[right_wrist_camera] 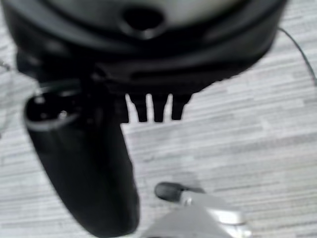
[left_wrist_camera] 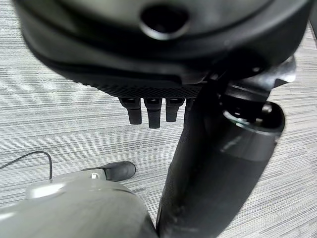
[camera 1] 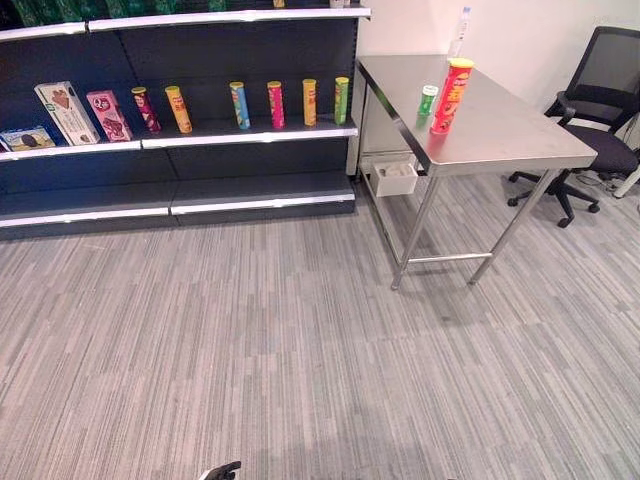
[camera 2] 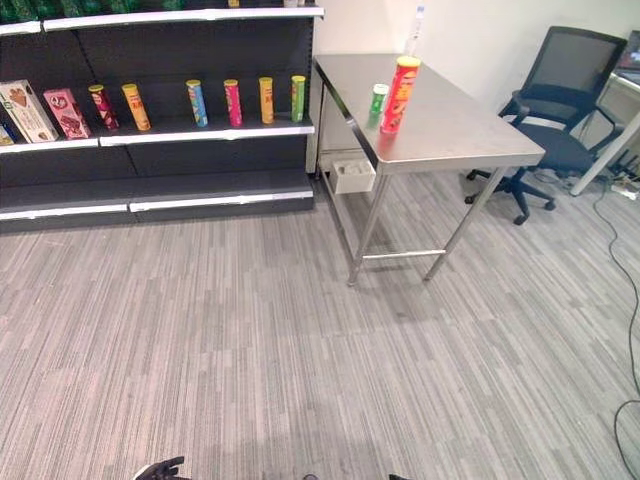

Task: Put the goods on the table back onto the shelves and tidy them up.

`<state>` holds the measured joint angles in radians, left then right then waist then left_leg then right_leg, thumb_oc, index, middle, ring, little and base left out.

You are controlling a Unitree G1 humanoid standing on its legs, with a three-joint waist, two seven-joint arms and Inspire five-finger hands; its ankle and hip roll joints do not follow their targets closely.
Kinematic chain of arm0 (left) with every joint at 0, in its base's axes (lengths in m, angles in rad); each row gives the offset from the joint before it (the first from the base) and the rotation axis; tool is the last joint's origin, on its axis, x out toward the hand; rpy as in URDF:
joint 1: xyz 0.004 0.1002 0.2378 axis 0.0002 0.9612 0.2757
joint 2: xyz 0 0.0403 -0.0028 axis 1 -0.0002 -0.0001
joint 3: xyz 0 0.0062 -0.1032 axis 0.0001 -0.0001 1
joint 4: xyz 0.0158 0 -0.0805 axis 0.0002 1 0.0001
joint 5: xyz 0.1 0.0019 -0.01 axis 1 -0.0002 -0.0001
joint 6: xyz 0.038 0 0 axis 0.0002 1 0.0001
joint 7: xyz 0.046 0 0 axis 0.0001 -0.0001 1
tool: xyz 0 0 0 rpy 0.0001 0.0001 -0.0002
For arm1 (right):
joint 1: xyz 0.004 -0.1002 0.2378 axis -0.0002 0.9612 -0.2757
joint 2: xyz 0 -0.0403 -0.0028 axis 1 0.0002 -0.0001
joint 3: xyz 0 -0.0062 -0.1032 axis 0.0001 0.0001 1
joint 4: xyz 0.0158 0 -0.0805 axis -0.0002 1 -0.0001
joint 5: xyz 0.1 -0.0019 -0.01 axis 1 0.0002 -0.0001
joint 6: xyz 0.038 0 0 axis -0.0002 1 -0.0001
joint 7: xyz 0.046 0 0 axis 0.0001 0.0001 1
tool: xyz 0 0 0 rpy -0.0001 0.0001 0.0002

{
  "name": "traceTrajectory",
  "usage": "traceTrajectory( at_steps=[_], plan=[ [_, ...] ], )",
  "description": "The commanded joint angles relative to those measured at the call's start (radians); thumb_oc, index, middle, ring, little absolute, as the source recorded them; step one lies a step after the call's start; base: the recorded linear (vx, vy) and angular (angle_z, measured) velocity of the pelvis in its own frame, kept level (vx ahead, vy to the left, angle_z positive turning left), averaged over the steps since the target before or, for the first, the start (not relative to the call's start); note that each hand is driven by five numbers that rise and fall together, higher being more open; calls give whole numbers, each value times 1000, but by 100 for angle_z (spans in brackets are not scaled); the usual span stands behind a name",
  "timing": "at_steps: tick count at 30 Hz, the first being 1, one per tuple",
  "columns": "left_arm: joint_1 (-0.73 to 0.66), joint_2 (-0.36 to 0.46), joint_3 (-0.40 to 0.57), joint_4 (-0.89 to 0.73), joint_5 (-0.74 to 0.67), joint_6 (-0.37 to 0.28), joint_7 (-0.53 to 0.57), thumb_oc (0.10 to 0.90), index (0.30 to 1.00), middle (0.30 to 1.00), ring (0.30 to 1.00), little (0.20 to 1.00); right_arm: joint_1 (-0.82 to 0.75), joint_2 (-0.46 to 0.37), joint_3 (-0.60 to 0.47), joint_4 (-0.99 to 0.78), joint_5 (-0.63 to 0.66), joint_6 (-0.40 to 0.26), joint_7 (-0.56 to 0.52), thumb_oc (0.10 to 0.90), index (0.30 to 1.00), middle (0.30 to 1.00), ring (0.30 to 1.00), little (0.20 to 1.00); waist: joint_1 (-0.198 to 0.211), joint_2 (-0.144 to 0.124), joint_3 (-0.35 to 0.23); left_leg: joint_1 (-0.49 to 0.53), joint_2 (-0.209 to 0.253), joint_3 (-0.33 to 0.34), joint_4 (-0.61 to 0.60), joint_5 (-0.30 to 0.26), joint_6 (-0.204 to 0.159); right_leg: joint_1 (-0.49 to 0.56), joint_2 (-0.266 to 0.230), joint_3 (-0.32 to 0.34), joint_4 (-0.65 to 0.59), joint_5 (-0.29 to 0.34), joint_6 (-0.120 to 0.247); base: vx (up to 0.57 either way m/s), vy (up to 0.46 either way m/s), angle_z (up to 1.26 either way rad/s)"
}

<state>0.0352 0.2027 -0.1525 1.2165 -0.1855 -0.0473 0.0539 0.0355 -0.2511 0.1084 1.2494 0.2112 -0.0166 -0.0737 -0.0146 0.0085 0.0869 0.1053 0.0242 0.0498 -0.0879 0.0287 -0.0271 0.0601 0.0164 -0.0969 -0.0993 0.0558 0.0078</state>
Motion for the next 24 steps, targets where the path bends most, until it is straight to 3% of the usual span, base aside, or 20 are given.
traceTrajectory(
  at_steps=[1,5,7,8,9,15,16,18,20,21,22,23,24],
  plan=[
    [-56,17,-2,30,24,-31,2,800,900,900,900,900,-54,-34,4,25,28,-23,-12,800,900,900,900,900,5,-41,30,-10,-9,-60,10,-73,-28,20,-30,41,43,-97,104,2,-74,0],
    [-62,14,4,22,-6,-31,3,800,900,900,900,900,-68,-38,4,8,44,-32,-19,800,900,900,900,900,8,-48,58,-73,-3,-71,117,-103,-33,-13,-23,50,78,-112,90,-30,-97,3],
    [-62,13,6,14,-22,-32,1,800,900,900,900,900,-72,-44,12,-6,54,-39,-18,800,900,900,900,900,21,-60,95,-169,-18,-73,303,-121,-36,-18,-20,55,112,-129,68,-45,-124,4],
    [-63,13,6,14,-23,-32,1,800,900,900,900,900,-72,-44,12,-6,54,-39,-18,800,900,900,900,900,20,-59,93,-174,-17,-74,310,-124,-36,-20,-19,54,113,-129,68,-97,-130,11],
    [-74,9,3,4,-44,-36,11,800,900,900,900,900,-84,-58,17,-23,64,-45,-25,800,900,900,900,900,38,-67,142,-303,-56,-120,510,-59,-27,-25,-21,55,133,-127,49,-72,-94,14],
    [-74,9,3,4,-44,-36,11,800,900,900,900,900,-85,-58,17,-23,64,-45,-25,800,900,900,900,900,35,-65,139,-311,-55,-124,518,-63,-27,-28,-19,52,134,-127,49,-7,-19,-8],
    [-74,6,3,4,-53,-37,12,800,900,900,900,900,-88,-59,17,-23,65,-43,-27,800,900,900,900,900,35,-65,143,-349,-71,-131,533,-57,-25,-28,-19,55,134,-133,47,96,-35,3],
    [-71,2,9,-4,-81,-42,9,800,900,900,900,900,-89,-61,24,-27,60,-41,-27,800,900,900,900,900,52,-65,140,-393,-93,-139,446,-70,-17,-5,-20,58,114,-146,55,232,-21,17],
    [-64,-2,7,-6,-83,-47,11,800,900,900,900,900,-96,-65,31,-34,54,-41,-27,800,900,900,900,900,67,-53,135,-417,-87,-152,329,4,-33,17,-6,65,90,-157,59,224,22,23],
    [-64,-2,6,-6,-83,-47,11,800,900,900,900,900,-95,-65,31,-34,54,-41,-27,800,900,900,900,900,66,-55,135,-413,-88,-151,324,7,-33,19,-8,65,90,-158,59,313,59,6],
    [-58,-2,5,-7,-77,-50,9,800,900,900,900,900,-101,-70,41,-42,49,-45,-30,800,900,900,900,900,79,-37,129,-463,-69,-152,166,65,-46,47,10,82,73,-180,58,478,114,-5],
    [-47,1,8,-12,-72,-52,11,800,900,900,900,900,-106,-73,37,-43,48,-49,-34,800,900,900,900,900,87,-33,128,-492,-59,-108,75,96,-63,93,14,109,57,-202,59,617,167,-1],
    [-39,1,13,-10,-68,-50,10,800,900,900,900,900,-105,-72,34,-42,45,-49,-32,800,900,900,900,900,91,-34,125,-493,-51,-74,59,103,-65,121,12,124,50,-211,61,689,262,-15]
  ],
)
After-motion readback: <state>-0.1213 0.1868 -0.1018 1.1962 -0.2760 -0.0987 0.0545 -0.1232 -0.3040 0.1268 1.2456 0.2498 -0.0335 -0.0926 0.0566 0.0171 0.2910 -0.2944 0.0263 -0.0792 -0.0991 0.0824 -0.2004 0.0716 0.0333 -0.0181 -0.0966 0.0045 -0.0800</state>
